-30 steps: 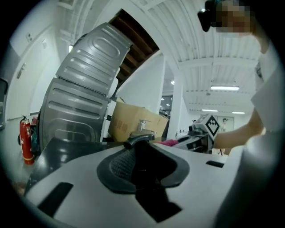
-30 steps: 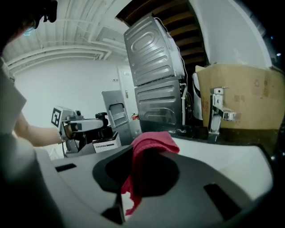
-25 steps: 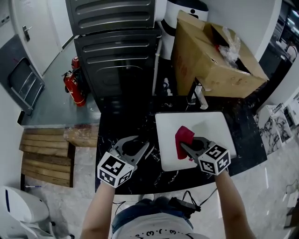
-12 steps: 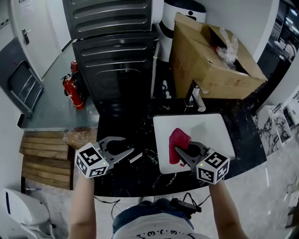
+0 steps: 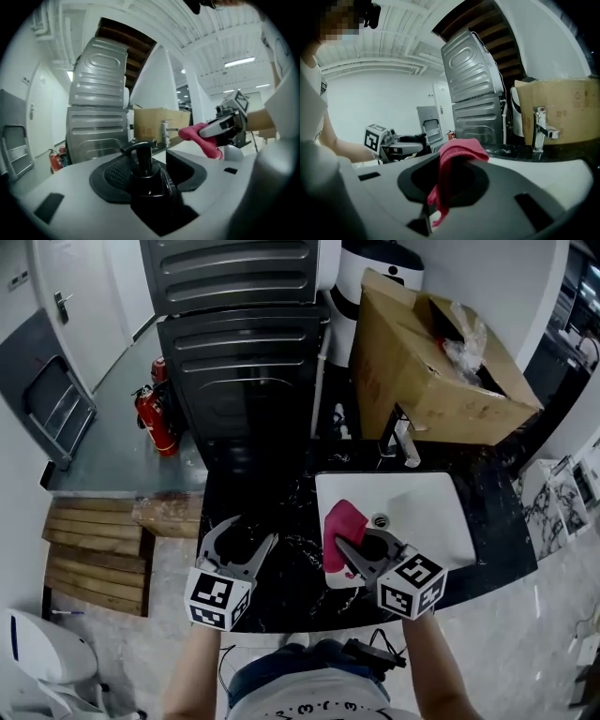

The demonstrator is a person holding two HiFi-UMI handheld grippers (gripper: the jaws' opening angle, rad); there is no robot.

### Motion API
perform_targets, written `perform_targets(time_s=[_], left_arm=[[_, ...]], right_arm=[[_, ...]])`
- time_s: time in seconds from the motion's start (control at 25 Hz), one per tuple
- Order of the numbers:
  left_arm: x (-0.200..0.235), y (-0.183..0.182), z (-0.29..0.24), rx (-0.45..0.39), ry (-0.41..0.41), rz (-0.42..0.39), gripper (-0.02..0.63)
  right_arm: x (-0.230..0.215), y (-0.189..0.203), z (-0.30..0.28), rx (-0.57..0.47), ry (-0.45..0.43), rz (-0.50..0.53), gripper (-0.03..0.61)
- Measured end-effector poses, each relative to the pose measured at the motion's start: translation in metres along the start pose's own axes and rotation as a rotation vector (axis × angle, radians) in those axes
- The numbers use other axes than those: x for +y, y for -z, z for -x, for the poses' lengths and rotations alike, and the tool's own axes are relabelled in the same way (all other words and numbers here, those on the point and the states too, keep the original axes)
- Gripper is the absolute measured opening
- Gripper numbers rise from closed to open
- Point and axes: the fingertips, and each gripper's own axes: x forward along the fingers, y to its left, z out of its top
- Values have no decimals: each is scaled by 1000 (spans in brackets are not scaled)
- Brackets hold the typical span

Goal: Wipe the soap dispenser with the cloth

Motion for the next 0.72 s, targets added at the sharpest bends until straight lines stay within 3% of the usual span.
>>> perform_targets(time_s=[0.2,0.36,0.4,0.44,0.56,0.72], left_arm=[[12,5,4,20,-271,71,235],[15,2,-2,33,-424,98,234],[17,1,-4,35,-459,103,211],[18,-1,-6,37,-483,110,129],[17,-2,-12,28,-446,158,103],[0,-6,-29,-8,-201,160,103]], right_arm=[[9,0,-2,-22,-2,-33,49],[11,3,1,-33,7,-50,49],[11,3,2,-35,13,-54,49],[10,3,4,-39,20,-60,49],[8,3,9,-52,38,-78,49],[2,6,17,-51,61,-86,49]])
